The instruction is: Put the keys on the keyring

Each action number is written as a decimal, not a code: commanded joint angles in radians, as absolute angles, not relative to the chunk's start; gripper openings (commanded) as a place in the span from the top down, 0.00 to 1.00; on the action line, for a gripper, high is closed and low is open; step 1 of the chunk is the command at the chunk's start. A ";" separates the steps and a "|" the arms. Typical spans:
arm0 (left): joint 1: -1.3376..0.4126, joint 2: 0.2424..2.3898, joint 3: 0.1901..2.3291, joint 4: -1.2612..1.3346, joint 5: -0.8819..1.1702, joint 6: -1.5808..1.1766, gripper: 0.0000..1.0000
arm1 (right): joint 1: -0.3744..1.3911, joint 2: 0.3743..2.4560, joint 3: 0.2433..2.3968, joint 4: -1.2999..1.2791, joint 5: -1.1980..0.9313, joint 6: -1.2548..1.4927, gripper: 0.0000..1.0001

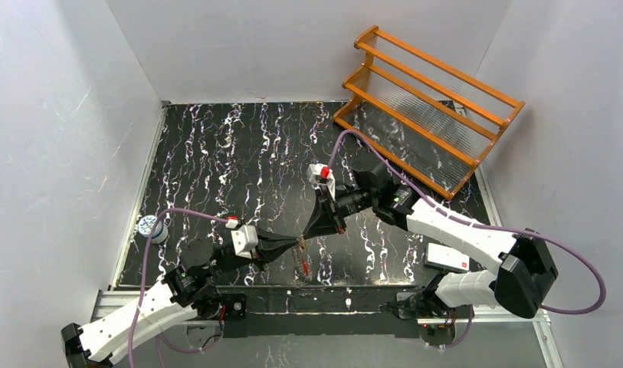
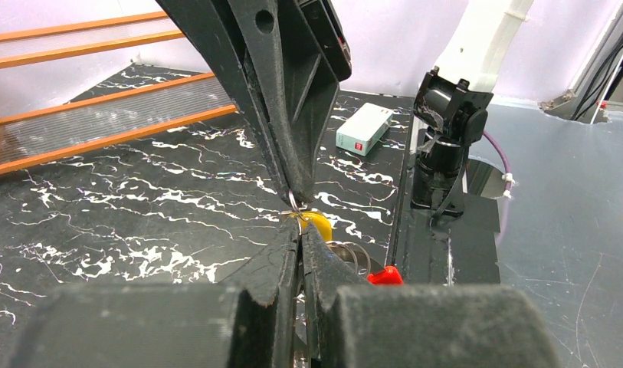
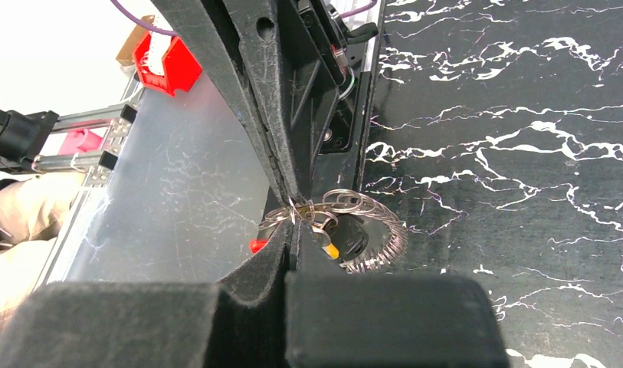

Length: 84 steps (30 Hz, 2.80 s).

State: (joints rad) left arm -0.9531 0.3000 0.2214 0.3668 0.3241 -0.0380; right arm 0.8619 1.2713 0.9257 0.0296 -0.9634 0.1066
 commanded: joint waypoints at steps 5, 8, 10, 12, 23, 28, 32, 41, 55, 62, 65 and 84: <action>-0.956 0.298 0.221 0.421 0.331 -0.040 1.00 | 0.859 1.280 0.967 0.014 -0.919 0.089 0.99; -0.956 0.298 0.222 0.421 0.334 -0.037 1.00 | 0.859 1.279 0.955 0.009 -0.908 0.087 0.99; -0.956 0.298 0.224 0.421 0.335 -0.037 1.00 | 0.859 1.280 0.954 0.004 -0.903 0.086 0.99; -0.956 0.298 0.224 0.420 0.340 -0.038 1.00 | 0.859 1.285 0.956 0.002 -0.902 0.087 0.99; -0.956 0.298 0.227 0.421 0.363 -0.029 1.00 | 0.857 1.330 0.980 -0.063 -0.951 0.083 0.99; -0.956 0.299 0.230 0.421 0.371 -0.023 1.00 | 0.850 1.347 0.986 -0.081 -0.981 0.079 0.99; -0.956 0.299 0.230 0.420 0.378 -0.021 1.00 | 0.838 1.346 0.985 -0.074 -1.009 0.086 0.99; -0.956 0.304 0.235 0.423 0.389 -0.014 1.00 | 0.822 1.364 0.979 -0.080 -1.062 0.100 0.99; -0.956 0.307 0.212 0.448 0.378 -0.007 1.00 | 0.808 1.355 0.959 -0.131 -0.990 0.060 0.99; -0.956 0.302 0.124 0.611 0.320 -0.089 1.00 | 0.739 1.327 0.802 -0.017 -0.823 0.082 0.89; -0.956 0.322 0.102 0.659 0.279 -0.131 1.00 | 0.732 1.327 0.753 0.031 -0.754 0.067 0.58; -0.956 0.431 0.133 0.666 0.317 -0.139 1.00 | 0.771 1.184 0.627 0.501 -0.987 0.021 0.38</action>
State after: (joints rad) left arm -0.9531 0.4351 0.0986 0.6071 0.2977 -0.1360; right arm 0.7521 1.1427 0.6117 0.3943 -0.8955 0.0242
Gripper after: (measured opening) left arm 0.013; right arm 0.675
